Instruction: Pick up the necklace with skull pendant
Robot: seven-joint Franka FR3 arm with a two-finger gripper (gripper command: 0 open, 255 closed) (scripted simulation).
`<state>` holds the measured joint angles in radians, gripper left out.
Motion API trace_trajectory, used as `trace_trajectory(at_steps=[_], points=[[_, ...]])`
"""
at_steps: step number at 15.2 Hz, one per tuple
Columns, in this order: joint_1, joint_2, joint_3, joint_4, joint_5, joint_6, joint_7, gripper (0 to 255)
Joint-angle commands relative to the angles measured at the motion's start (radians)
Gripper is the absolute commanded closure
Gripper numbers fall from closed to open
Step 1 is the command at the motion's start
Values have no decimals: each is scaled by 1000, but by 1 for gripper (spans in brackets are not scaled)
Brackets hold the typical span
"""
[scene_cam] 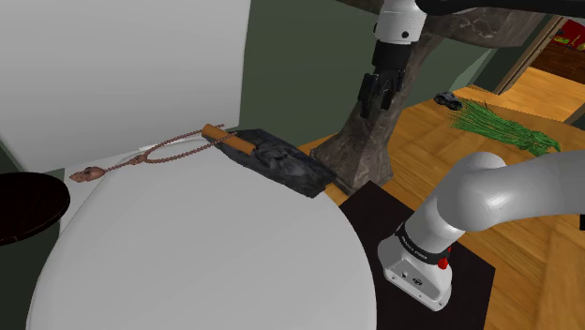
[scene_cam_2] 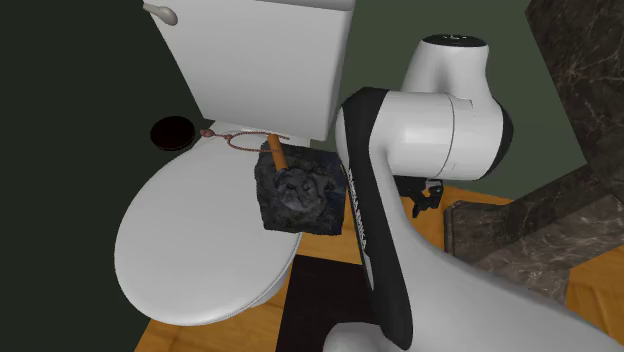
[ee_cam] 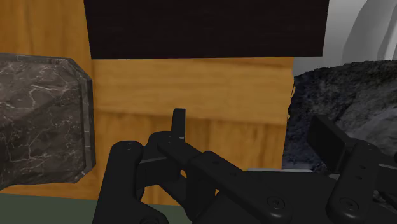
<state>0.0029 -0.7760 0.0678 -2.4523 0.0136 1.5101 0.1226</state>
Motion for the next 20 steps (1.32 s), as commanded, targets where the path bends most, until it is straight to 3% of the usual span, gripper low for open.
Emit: trace_trajectory(at_steps=[1,11,20], points=[[0,0,0,0,0,0,0,0],[77,305,144,176,112,113,107,0],[131,604,260,417,134,165,207,0]])
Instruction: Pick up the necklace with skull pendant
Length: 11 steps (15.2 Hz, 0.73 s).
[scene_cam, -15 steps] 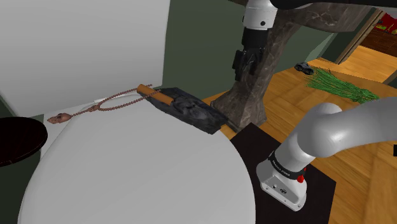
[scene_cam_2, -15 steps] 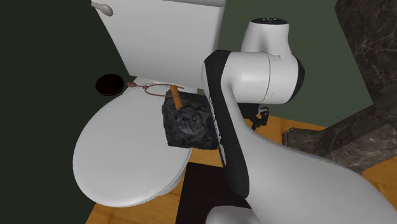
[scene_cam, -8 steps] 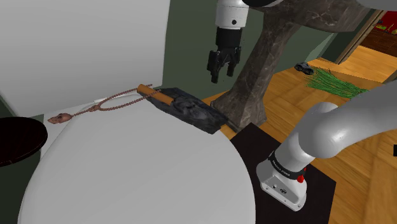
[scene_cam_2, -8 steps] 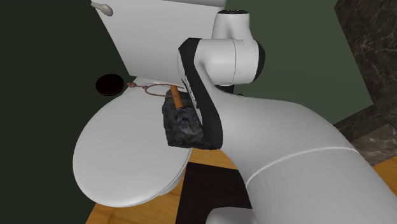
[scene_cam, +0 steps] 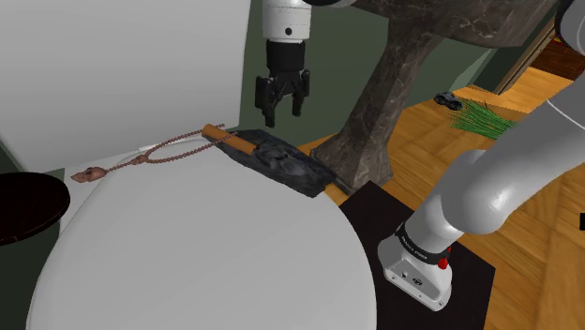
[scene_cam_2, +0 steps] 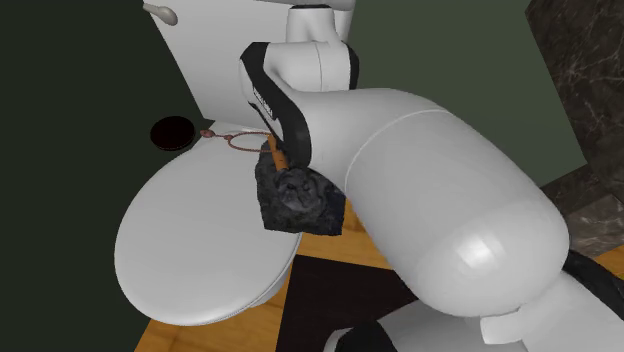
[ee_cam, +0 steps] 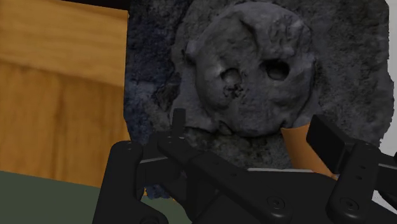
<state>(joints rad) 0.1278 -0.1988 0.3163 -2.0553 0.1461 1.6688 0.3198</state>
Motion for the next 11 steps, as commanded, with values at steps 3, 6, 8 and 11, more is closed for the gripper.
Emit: trace_trajectory(at_steps=[3,6,8,11], points=[[28,133,45,119,-10,10,47,0],[54,243,74,229,-30,6,85,0],[76,319,92,309,-47,-2,111,0],[116,438,112,443,-79,-24,149,0]])
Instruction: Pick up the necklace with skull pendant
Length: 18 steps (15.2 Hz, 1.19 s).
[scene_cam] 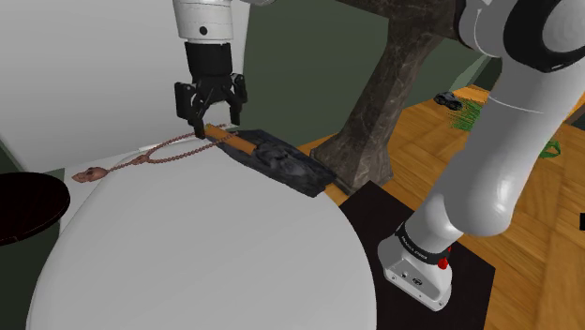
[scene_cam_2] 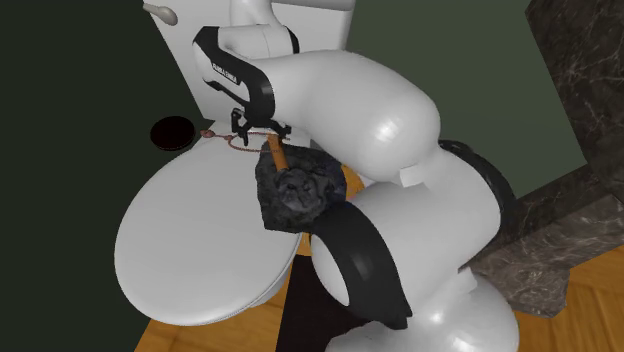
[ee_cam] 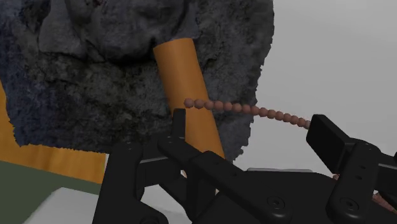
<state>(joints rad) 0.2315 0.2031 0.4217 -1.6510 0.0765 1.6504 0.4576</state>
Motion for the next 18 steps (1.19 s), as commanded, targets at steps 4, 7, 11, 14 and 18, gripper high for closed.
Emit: trace_trajectory(at_steps=[4,7,11,14,18], points=[[83,206,23,252,-58,-56,56,0],[147,351,36,454,-102,-118,86,0],[200,485,59,641,-150,-177,107,0],[181,480,73,585,-157,-131,106,0],[164,478,84,529,-164,-81,105,0]])
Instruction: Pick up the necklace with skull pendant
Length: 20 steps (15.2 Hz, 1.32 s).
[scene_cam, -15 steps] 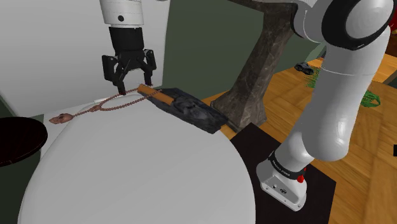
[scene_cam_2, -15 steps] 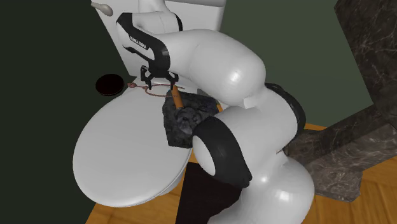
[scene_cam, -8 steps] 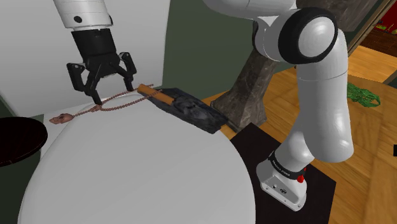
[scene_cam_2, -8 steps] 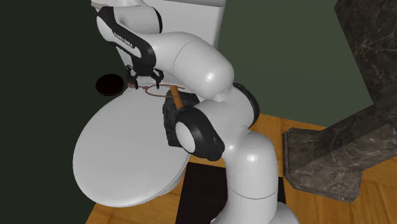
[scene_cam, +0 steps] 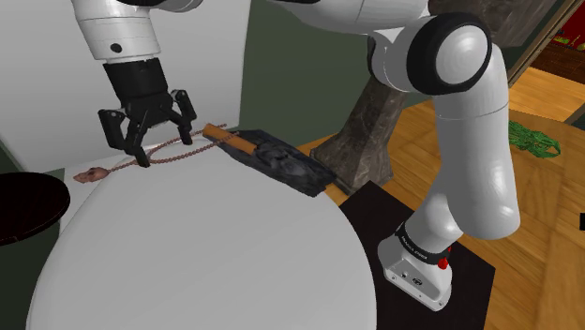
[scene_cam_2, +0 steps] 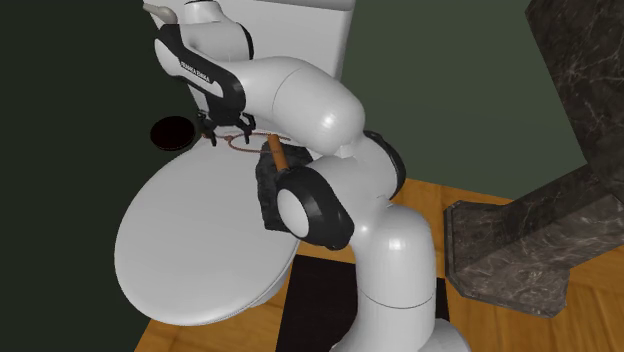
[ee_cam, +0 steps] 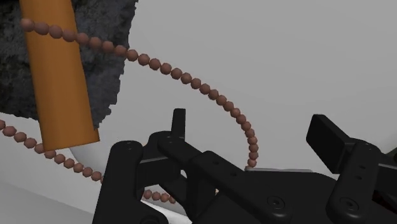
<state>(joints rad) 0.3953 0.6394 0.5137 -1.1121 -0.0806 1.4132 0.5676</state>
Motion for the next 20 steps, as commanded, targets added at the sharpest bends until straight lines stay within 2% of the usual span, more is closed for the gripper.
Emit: trace_trajectory(at_steps=[1,2,5,7,10,11,15,20], points=[[0,42,-7,-10,-8,156,-5,0],[-2,37,-6,-34,-6,176,-3,255],[7,49,-6,-25,-9,181,3,255],[-1,47,-7,-61,-8,213,-1,255],[3,64,-11,-37,-13,207,-5,255],[-7,44,5,-10,-15,156,-1,255],[-11,55,34,55,-33,98,12,255],[8,74,40,155,-43,17,21,255]])
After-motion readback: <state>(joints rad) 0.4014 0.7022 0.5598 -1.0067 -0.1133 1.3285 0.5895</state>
